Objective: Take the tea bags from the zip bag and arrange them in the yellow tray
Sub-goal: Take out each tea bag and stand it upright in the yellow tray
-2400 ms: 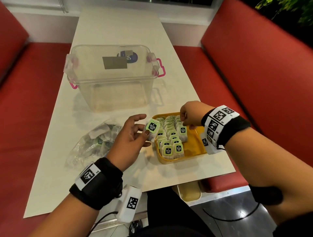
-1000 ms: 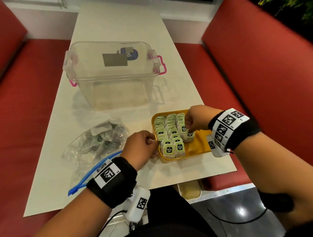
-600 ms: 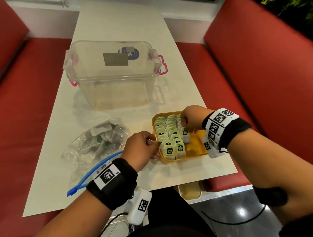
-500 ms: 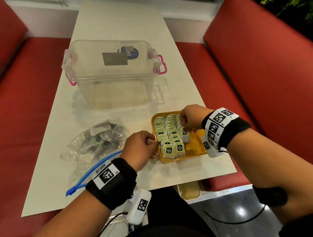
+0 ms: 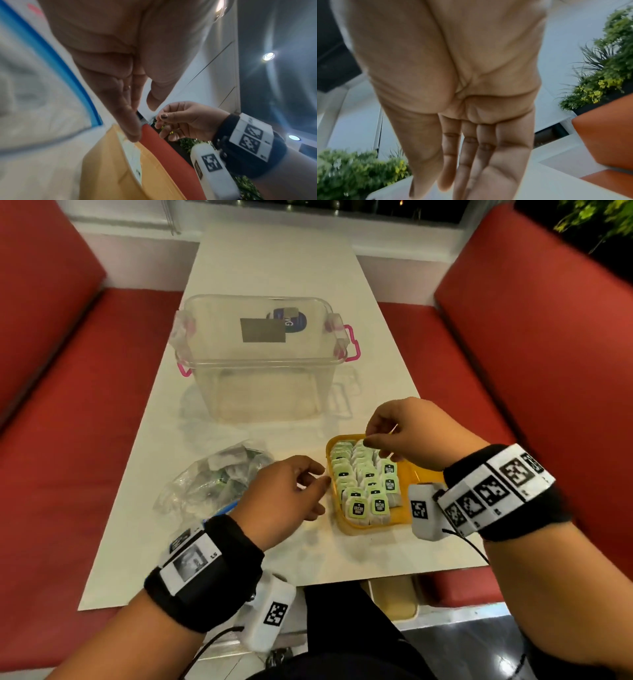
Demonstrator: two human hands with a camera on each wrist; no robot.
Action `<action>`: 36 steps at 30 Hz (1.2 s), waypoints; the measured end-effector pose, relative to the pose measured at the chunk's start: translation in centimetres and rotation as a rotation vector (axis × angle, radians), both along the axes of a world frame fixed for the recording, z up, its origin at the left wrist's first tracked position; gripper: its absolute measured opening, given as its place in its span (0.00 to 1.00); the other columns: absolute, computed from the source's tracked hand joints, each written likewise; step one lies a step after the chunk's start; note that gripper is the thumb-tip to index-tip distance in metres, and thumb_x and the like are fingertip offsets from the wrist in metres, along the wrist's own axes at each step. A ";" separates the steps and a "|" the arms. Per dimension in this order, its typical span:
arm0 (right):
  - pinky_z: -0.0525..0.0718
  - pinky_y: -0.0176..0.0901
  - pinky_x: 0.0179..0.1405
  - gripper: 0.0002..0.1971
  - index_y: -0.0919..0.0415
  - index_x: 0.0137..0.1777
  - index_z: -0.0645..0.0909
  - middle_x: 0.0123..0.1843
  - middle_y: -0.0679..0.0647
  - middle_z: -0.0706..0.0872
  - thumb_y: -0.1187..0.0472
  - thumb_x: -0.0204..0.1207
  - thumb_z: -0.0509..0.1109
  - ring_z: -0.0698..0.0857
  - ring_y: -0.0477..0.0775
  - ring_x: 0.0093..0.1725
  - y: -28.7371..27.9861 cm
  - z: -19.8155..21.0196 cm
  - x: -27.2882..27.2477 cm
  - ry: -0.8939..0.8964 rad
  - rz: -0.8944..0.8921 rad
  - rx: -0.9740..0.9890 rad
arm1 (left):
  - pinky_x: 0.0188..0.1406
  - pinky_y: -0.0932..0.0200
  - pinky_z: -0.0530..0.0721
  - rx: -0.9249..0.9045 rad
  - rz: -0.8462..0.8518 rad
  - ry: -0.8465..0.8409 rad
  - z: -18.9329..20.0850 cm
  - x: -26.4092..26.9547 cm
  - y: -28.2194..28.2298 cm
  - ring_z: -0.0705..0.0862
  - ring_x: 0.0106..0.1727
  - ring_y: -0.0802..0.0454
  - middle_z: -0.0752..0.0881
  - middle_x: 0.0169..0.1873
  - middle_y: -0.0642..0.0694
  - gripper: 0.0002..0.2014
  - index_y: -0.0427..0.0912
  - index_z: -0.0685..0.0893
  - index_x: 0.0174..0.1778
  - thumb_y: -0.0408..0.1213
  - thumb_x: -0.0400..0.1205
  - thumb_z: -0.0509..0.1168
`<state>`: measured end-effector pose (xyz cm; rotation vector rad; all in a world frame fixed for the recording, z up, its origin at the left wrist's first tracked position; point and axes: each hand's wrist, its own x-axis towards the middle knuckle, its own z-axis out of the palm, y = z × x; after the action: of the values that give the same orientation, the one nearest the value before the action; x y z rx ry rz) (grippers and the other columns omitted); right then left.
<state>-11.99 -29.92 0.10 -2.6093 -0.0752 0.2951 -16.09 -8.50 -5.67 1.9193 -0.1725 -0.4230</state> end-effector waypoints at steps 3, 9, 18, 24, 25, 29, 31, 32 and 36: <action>0.86 0.40 0.34 0.02 0.53 0.42 0.85 0.32 0.47 0.88 0.56 0.74 0.74 0.86 0.40 0.30 2.9 0.0 -1.7 -0.066 0.044 0.132 | 0.32 0.62 0.84 0.061 -0.002 -0.172 1.8 -0.6 3.7 0.87 0.33 0.55 0.86 0.42 0.54 0.04 0.50 0.87 0.49 0.39 0.82 0.66; 0.79 0.37 0.37 0.03 0.52 0.41 0.86 0.35 0.46 0.88 0.55 0.74 0.73 0.84 0.43 0.36 9.0 -2.2 -4.2 -0.023 0.275 0.177 | 0.58 0.62 0.73 0.422 -0.038 -0.346 0.6 -2.4 11.1 0.77 0.56 0.59 0.77 0.52 0.65 0.05 0.63 0.89 0.37 0.55 0.69 0.70; 0.72 0.38 0.39 0.09 0.55 0.50 0.88 0.42 0.47 0.87 0.57 0.80 0.66 0.81 0.47 0.41 14.8 -5.3 -4.9 0.047 0.500 0.035 | 0.62 0.58 0.78 0.586 0.085 -0.282 -2.4 -4.2 12.4 0.82 0.61 0.54 0.81 0.67 0.58 0.17 0.55 0.88 0.59 0.32 0.78 0.67; 0.82 0.52 0.50 0.12 0.57 0.54 0.84 0.51 0.56 0.88 0.58 0.83 0.58 0.84 0.60 0.52 15.8 -7.9 -4.7 0.045 0.493 -0.140 | 0.54 0.64 0.72 0.497 0.200 -0.478 -2.3 -4.0 11.7 0.81 0.56 0.46 0.80 0.64 0.48 0.23 0.49 0.86 0.64 0.23 0.77 0.62; 0.82 0.51 0.47 0.12 0.58 0.53 0.83 0.49 0.57 0.88 0.58 0.83 0.57 0.84 0.61 0.50 15.7 -8.0 -4.8 0.054 0.496 -0.174 | 0.55 0.60 0.73 0.525 0.199 -0.505 -2.4 -3.9 11.8 0.79 0.58 0.43 0.79 0.65 0.46 0.24 0.50 0.87 0.62 0.22 0.77 0.61; 0.82 0.47 0.53 0.15 0.54 0.58 0.84 0.55 0.55 0.88 0.63 0.80 0.56 0.84 0.58 0.56 15.4 -8.6 -4.7 0.104 0.479 -0.204 | 0.51 0.47 0.79 0.716 0.208 -0.477 -2.7 -3.8 12.2 0.77 0.56 0.39 0.79 0.66 0.46 0.22 0.54 0.85 0.63 0.28 0.79 0.58; 0.80 0.43 0.53 0.18 0.52 0.61 0.83 0.59 0.55 0.87 0.66 0.79 0.57 0.83 0.57 0.59 15.4 -8.8 -4.4 0.131 0.488 -0.223 | 0.50 0.49 0.80 0.700 0.216 -0.462 -2.8 -3.7 12.2 0.79 0.54 0.41 0.81 0.62 0.50 0.21 0.52 0.81 0.68 0.34 0.80 0.60; 0.79 0.41 0.52 0.17 0.53 0.62 0.83 0.59 0.55 0.86 0.66 0.79 0.58 0.83 0.56 0.59 15.4 -8.8 -4.3 0.139 0.490 -0.228 | 0.50 0.52 0.79 0.654 0.215 -0.460 -2.8 -3.7 12.1 0.80 0.53 0.43 0.81 0.61 0.51 0.21 0.51 0.80 0.69 0.35 0.79 0.62; 0.77 0.40 0.53 0.16 0.55 0.66 0.80 0.60 0.54 0.86 0.61 0.78 0.67 0.83 0.55 0.61 15.9 -8.8 -3.5 0.092 0.403 -0.152 | 0.44 0.64 0.78 0.473 0.140 -0.447 -2.8 -3.8 11.6 0.78 0.40 0.59 0.76 0.66 0.56 0.27 0.51 0.78 0.72 0.30 0.75 0.63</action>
<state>-15.45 -14.04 -8.69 -2.7093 -0.5698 0.5813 -19.87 3.13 -8.44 2.4574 -0.2418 0.0786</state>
